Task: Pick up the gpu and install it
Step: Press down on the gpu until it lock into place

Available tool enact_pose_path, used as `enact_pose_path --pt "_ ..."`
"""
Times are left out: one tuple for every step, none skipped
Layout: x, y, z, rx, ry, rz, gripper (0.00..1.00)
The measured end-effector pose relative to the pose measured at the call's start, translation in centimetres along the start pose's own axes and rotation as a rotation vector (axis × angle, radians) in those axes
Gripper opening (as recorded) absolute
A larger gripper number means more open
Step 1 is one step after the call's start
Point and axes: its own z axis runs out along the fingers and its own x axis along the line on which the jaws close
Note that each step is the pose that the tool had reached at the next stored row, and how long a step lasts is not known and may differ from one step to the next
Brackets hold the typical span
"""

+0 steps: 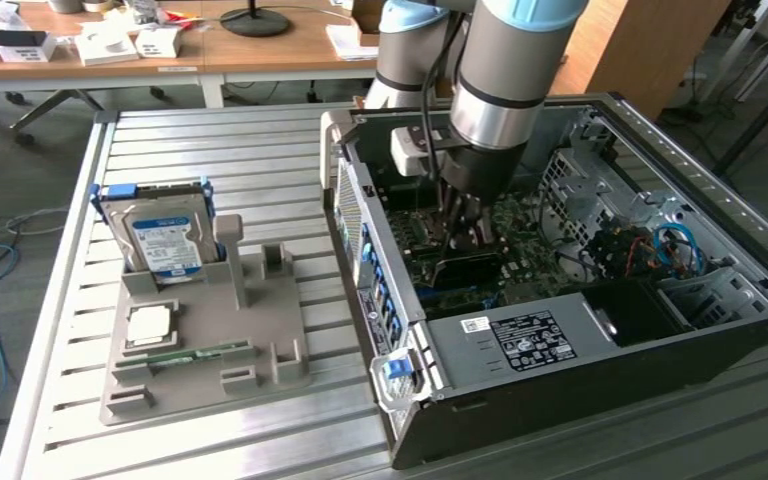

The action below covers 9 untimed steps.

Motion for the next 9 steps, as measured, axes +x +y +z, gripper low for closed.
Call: enact_pose_path --pt "0.0 -0.01 -0.18 0.0 0.0 0.0 0.11" --pt "0.0 -0.01 -0.37 0.0 0.0 0.0 0.11" --pt "0.0 -0.03 -0.57 0.0 -0.0001 0.0 0.11" --pt "0.0 -0.07 -0.77 0.0 -0.0001 0.0 0.11" --pt "0.0 -0.1 -0.96 -0.0001 -0.0001 0.0 0.11" --pt "0.0 -0.15 -1.18 -0.0001 0.0 0.0 0.11" --pt "0.0 -0.19 -1.37 0.0 0.0 0.0 0.11" --pt "-0.1 -0.24 -1.57 0.0 -0.0001 0.0 0.11" --pt "-0.1 -0.28 -1.77 -0.0001 0.0 0.0 0.11"
